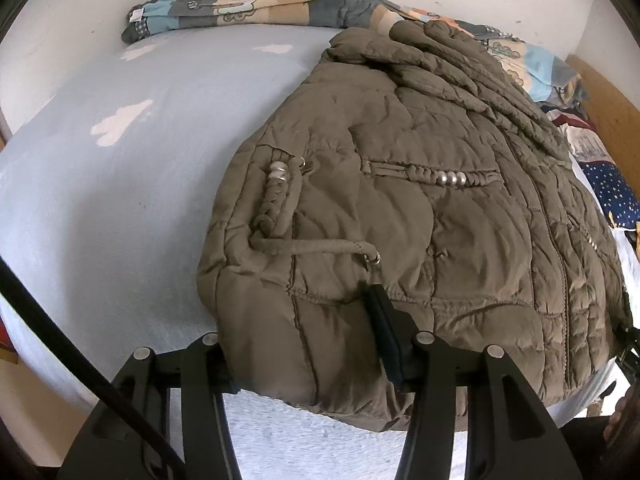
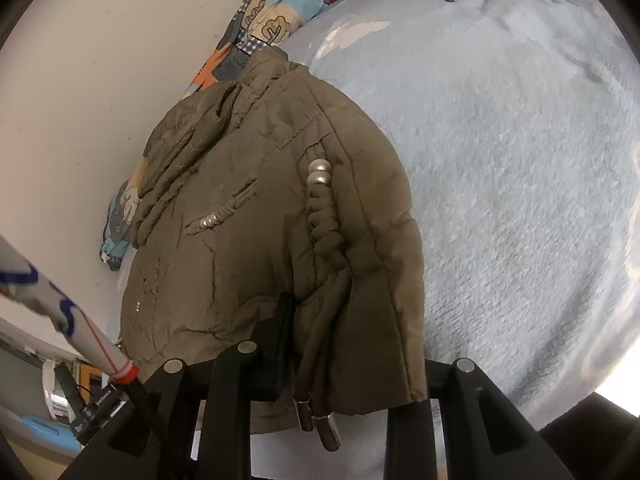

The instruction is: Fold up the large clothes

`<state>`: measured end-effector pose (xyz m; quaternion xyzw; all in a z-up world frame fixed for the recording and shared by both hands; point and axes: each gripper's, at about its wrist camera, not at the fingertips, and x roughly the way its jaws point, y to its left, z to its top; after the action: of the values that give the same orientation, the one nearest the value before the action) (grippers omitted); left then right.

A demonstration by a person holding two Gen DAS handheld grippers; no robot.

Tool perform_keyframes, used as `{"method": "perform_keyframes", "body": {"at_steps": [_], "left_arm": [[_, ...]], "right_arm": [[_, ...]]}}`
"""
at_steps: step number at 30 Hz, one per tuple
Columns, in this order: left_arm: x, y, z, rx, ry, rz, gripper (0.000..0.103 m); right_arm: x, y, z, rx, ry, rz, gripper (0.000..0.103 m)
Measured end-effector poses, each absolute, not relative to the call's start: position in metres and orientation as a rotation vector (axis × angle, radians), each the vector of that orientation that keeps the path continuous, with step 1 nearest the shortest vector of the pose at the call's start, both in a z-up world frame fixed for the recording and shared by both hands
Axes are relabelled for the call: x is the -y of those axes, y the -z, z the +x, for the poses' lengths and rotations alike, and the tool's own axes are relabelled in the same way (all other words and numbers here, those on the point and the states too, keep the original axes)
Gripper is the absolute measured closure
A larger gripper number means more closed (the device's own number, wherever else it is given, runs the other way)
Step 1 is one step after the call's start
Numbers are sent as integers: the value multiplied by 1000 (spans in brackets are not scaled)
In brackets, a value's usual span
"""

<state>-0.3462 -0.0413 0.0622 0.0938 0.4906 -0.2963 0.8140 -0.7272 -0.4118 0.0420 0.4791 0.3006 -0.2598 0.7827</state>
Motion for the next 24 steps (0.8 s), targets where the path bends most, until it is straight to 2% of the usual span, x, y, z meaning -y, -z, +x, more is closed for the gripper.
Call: {"method": "perform_keyframes", "body": {"at_steps": [6,13,19,24], "left_arm": [[42,-65,-350,-1019,639,230,57],[45,-74,-359,-953,657,274,67],[46,-87,-370,-872,680,302,76],[45,-95,-375,-839,687,305,78]], "right_arm": [[412,-45,-728,-642,558,1037,75],[406,-62,-725,-663,562,936,85],[402,-73,-728,-628,551,901,89],[398,-85,-732,-592,542,862,90]]}}
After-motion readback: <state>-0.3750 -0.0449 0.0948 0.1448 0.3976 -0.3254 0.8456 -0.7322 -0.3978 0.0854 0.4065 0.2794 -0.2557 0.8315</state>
